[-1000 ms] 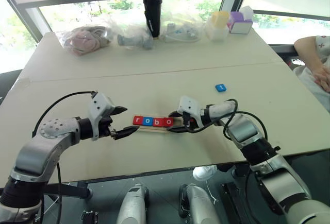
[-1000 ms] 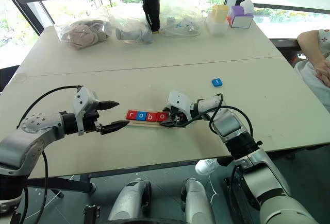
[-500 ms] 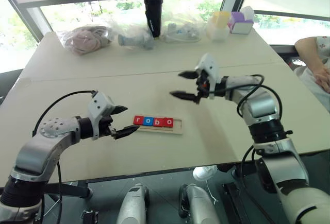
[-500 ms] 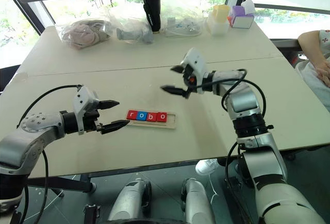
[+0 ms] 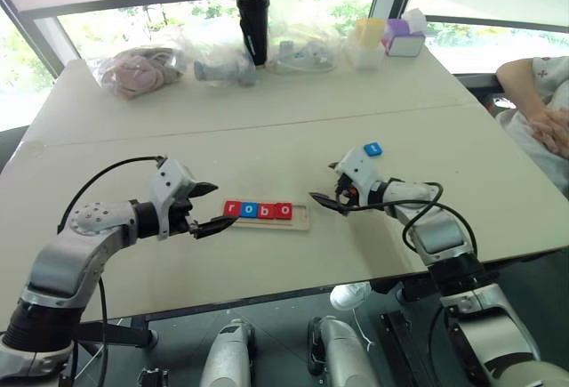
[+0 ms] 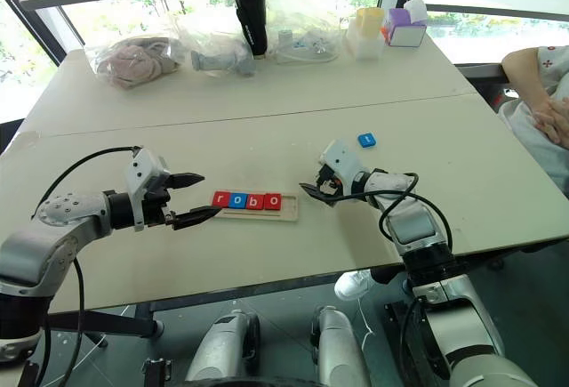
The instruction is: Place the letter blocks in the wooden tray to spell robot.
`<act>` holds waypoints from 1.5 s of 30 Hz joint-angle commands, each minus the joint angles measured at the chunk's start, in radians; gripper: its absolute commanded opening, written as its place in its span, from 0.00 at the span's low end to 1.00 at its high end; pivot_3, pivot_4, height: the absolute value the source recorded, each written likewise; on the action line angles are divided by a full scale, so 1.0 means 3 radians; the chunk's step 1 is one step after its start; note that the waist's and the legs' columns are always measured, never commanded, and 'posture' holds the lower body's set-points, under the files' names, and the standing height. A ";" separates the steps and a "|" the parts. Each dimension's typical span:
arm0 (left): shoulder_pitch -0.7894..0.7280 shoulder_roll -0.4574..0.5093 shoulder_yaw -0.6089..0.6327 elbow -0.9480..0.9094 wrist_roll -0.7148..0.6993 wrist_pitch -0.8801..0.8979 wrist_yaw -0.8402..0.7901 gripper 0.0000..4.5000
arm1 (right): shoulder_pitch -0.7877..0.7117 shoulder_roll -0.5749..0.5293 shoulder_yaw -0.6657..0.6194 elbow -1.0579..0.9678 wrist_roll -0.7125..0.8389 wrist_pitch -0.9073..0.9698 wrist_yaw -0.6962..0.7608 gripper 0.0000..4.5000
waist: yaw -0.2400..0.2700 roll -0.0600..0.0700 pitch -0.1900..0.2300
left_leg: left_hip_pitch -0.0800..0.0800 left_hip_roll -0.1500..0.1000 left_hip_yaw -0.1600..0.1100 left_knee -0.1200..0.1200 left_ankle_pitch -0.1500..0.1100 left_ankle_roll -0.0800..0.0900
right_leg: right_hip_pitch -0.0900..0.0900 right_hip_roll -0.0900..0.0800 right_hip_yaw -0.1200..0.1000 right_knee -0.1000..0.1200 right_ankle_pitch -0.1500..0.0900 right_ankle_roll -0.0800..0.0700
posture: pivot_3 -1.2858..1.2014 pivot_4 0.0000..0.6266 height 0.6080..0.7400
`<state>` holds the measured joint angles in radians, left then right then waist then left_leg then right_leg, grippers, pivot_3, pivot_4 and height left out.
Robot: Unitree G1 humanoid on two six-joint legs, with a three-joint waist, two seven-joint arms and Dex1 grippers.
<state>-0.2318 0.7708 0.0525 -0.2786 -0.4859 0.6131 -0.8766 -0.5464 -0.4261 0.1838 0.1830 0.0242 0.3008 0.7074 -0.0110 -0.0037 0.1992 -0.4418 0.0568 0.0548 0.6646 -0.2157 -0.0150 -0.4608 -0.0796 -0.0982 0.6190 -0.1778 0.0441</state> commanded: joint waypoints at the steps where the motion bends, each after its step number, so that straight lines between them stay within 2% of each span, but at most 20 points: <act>1: -0.0011 -0.0010 0.0027 -0.0028 0.0018 -0.0089 -0.0029 1.00 | -0.0083 0.0098 -0.0026 -0.0030 -0.0011 -0.0133 -0.0101 0.99 | -0.0001 0.0000 0.0000 | 0.0000 0.0000 0.0000 0.0000 0.0000 0.0000 | 0.0000 0.0000 0.0000 0.0000 0.0000 0.0000 | 0.52 0.24 1.00; 24: 0.0069 -0.0098 0.0051 -0.0048 0.0089 -0.0168 -0.0007 1.00 | -0.0017 0.0116 0.0208 -0.0084 -0.0020 -0.0225 0.0322 0.99 | 0.0002 0.0000 0.0000 | -0.0002 0.0000 0.0000 -0.0001 0.0000 0.0000 | 0.0000 0.0000 0.0000 -0.0003 -0.0001 0.0002 | 0.52 0.24 1.00; 27: 0.0067 -0.0070 0.0088 -0.0055 0.0062 -0.0161 -0.0038 1.00 | -0.0111 0.0114 0.0046 -0.0014 -0.0024 -0.0265 0.0145 0.99 | 0.0001 0.0000 0.0000 | -0.0002 0.0000 0.0000 -0.0001 0.0000 0.0000 | 0.0000 0.0000 0.0000 -0.0003 -0.0002 0.0002 | 0.52 0.24 1.00; 29: 0.0081 -0.0016 0.0179 -0.0132 -0.0099 -0.0068 -0.0148 1.00 | -0.0254 0.0065 -0.0216 0.0025 0.0033 -0.0244 -0.0072 0.99 | 0.0003 0.0000 0.0000 | -0.0002 0.0000 0.0000 -0.0001 0.0000 0.0000 | 0.0000 0.0000 0.0000 -0.0003 -0.0002 0.0002 | 0.52 0.24 1.00; 35: 0.0097 0.0311 0.0361 -0.0295 -0.0374 0.0086 -0.0467 1.00 | -0.0402 -0.0142 -0.0785 0.0126 0.0219 0.0115 -0.0387 0.99 | 0.0013 0.0000 0.0000 | -0.0003 0.0000 0.0000 -0.0003 0.0000 -0.0001 | 0.0000 -0.0001 0.0000 -0.0007 -0.0002 0.0002 | 0.52 0.24 1.00; 40: -0.0078 0.0470 0.0368 -0.0344 -0.0536 0.0191 -0.0617 1.00 | -0.0610 -0.0220 -0.1012 0.0921 0.0124 0.0199 -0.0836 0.99 | 0.0005 0.0000 0.0000 | -0.0003 -0.0002 0.0001 -0.0004 0.0000 -0.0001 | 0.0001 -0.0002 0.0000 -0.0009 -0.0002 0.0001 | 0.52 0.24 1.00; 45: -0.0317 0.0488 0.0219 -0.0430 -0.0618 0.0321 -0.0653 1.00 | -0.1005 -0.0089 -0.1148 0.1782 0.0255 0.0096 -0.0948 0.99 | -0.0036 0.0001 0.0000 | -0.0002 -0.0003 0.0001 -0.0005 0.0000 0.0000 | 0.0000 0.0001 0.0003 -0.0009 -0.0001 0.0002 | 0.52 0.24 1.00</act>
<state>-0.3150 0.9030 0.1254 -0.3750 -0.6593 0.7080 -1.0662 -0.8007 -0.4595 -0.1401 0.6923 0.0787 0.3588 0.4332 -0.0219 -0.0035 0.1994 -0.4424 0.0560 0.0551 0.6627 -0.2156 -0.0147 -0.4612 -0.0790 -0.0969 0.6166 -0.1779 0.0451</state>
